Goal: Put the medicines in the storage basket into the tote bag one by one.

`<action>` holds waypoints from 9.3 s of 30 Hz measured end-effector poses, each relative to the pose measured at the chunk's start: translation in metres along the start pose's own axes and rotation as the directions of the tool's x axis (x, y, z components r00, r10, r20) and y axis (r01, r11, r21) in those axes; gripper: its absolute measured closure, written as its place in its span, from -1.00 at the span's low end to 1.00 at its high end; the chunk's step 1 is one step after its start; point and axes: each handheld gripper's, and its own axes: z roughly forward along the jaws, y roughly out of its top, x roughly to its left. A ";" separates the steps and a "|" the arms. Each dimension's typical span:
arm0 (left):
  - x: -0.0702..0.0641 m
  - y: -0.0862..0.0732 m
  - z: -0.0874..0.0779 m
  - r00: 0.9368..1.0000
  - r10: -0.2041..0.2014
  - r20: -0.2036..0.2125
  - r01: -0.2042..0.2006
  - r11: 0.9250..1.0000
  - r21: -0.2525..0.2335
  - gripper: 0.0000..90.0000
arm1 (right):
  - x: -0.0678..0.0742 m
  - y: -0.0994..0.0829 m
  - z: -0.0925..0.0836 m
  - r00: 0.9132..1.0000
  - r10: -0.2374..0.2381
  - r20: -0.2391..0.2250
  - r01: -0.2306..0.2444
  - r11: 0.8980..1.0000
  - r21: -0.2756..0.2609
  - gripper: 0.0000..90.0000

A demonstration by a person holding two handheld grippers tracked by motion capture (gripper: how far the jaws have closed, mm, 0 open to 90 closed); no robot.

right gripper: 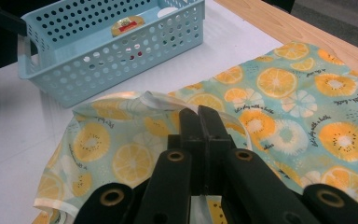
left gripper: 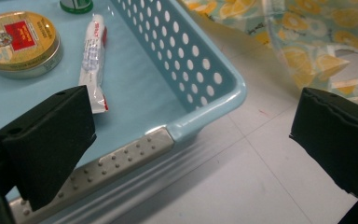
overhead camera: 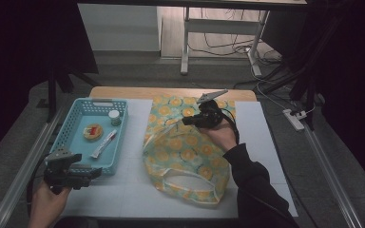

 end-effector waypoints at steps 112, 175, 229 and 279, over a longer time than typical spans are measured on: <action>0.135 0.088 0.123 0.959 -0.102 -0.263 0.205 0.893 0.400 -0.54 | -0.002 -0.012 0.010 1.000 0.012 -0.011 -0.011 1.000 0.025 1.00; -0.016 0.122 0.076 0.966 0.223 0.134 -0.250 0.936 0.246 -0.54 | -0.013 -0.015 0.007 0.998 0.048 0.039 -0.048 0.999 -0.003 1.00; -0.135 0.160 0.214 0.840 0.404 0.361 -0.493 0.847 0.200 -0.54 | -0.029 -0.012 0.016 0.996 0.065 0.060 -0.064 0.998 -0.016 1.00; -0.138 0.147 0.265 0.869 0.408 0.280 -0.464 0.870 0.170 -0.88 | -0.039 -0.016 0.026 0.992 0.080 0.101 -0.078 0.997 -0.027 1.00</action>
